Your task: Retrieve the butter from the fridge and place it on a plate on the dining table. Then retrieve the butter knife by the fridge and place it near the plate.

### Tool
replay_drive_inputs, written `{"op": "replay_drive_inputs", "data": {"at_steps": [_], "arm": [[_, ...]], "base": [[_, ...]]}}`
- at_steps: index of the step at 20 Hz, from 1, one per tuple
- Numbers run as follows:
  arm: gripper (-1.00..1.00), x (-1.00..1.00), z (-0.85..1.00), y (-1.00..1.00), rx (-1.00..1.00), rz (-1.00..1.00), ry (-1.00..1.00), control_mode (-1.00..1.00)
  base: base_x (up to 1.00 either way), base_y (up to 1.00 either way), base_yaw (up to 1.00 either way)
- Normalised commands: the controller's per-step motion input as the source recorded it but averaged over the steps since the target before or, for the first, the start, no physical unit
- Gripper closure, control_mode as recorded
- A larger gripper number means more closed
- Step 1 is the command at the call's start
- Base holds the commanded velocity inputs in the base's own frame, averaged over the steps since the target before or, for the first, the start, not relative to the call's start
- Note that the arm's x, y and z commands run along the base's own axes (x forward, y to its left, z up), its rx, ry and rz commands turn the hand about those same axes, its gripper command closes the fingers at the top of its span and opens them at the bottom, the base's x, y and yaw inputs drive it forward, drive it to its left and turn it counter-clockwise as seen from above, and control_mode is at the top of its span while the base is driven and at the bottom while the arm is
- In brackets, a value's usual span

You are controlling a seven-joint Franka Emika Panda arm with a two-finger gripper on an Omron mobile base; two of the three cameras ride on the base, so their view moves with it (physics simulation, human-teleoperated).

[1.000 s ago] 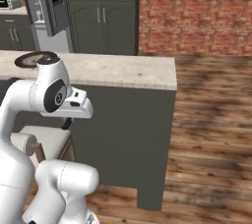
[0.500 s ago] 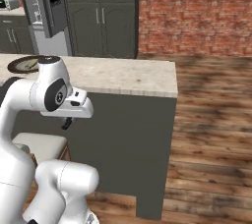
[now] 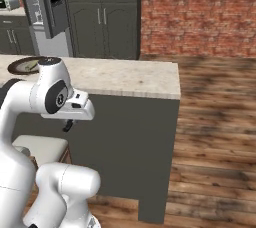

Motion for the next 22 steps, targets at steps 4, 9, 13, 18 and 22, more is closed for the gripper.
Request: {"op": "replay_drive_inputs", "data": {"at_steps": [4, 9, 13, 18, 22], "arm": [[1.00, -0.03, -0.05, 0.04, 0.00, 0.00, 0.05, -1.00], [1.00, -0.38, -0.01, 0.03, 0.00, 0.00, 0.02, -1.00], [1.00, -0.40, 0.20, 0.29, 0.00, 0.00, 0.00, -1.00], [1.00, -0.02, 0.66, 0.53, 0.06, -0.04, -0.05, -1.00], [1.00, 0.20, 0.91, 0.20, 0.02, -0.01, -0.05, -1.00]], "base": [[0.00, 0.00, 0.00], [0.00, 0.00, 0.00], [0.00, 0.00, 0.00], [0.00, 0.00, 0.00], [0.00, 0.00, 0.00]]}}
